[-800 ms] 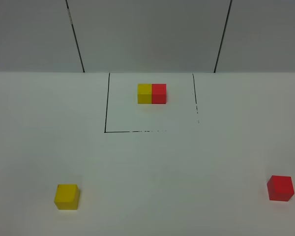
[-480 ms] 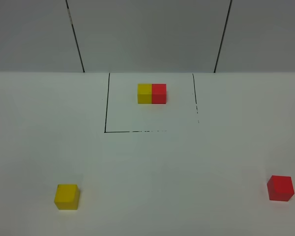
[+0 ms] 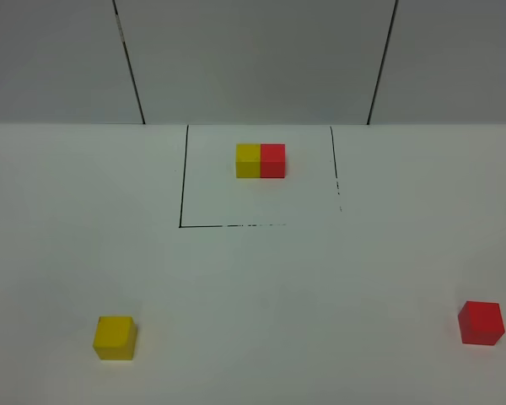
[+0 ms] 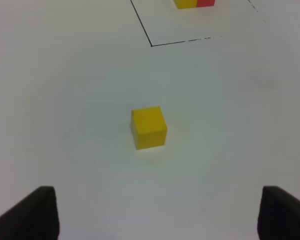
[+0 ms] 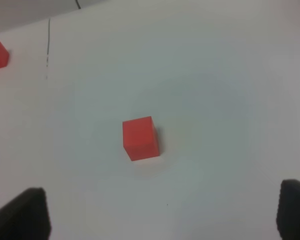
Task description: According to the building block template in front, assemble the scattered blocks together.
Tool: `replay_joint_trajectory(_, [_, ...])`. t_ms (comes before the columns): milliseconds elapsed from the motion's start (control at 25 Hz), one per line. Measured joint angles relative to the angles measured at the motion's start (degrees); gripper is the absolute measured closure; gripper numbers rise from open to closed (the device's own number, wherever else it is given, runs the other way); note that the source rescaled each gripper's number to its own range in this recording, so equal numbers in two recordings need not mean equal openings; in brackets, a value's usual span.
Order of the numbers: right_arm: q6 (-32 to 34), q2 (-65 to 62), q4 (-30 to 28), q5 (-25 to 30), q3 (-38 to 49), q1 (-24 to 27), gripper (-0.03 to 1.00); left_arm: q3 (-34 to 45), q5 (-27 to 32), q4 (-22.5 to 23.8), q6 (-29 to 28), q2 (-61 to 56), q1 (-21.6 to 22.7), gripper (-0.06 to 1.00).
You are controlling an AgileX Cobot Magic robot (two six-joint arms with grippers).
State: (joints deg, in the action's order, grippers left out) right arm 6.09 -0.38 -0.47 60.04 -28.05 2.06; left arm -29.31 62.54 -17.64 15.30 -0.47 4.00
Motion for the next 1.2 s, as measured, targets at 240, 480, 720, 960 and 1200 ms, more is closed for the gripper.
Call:
replay_joint_trajectory(240, [0.00,0.00,0.00,0.00,0.00,0.00,0.16,0.00,0.00,0.00,0.00,0.00,0.00,0.00])
replay_joint_trajectory(480, [0.00,0.00,0.00,0.00,0.00,0.00,0.16,0.00,0.00,0.00,0.00,0.00,0.00,0.00])
replay_joint_trajectory(720, [0.00,0.00,0.00,0.00,0.00,0.00,0.16,0.00,0.00,0.00,-0.05,0.00,0.00,0.00])
replay_joint_trajectory(960, [0.00,0.00,0.00,0.00,0.00,0.00,0.16,-0.28,-0.96,0.84,-1.48,1.32,0.00,0.00])
replay_joint_trajectory(1200, [0.00,0.00,0.00,0.00,0.00,0.00,0.16,-4.00,-3.24,5.02,-5.96,16.23,0.00,0.00])
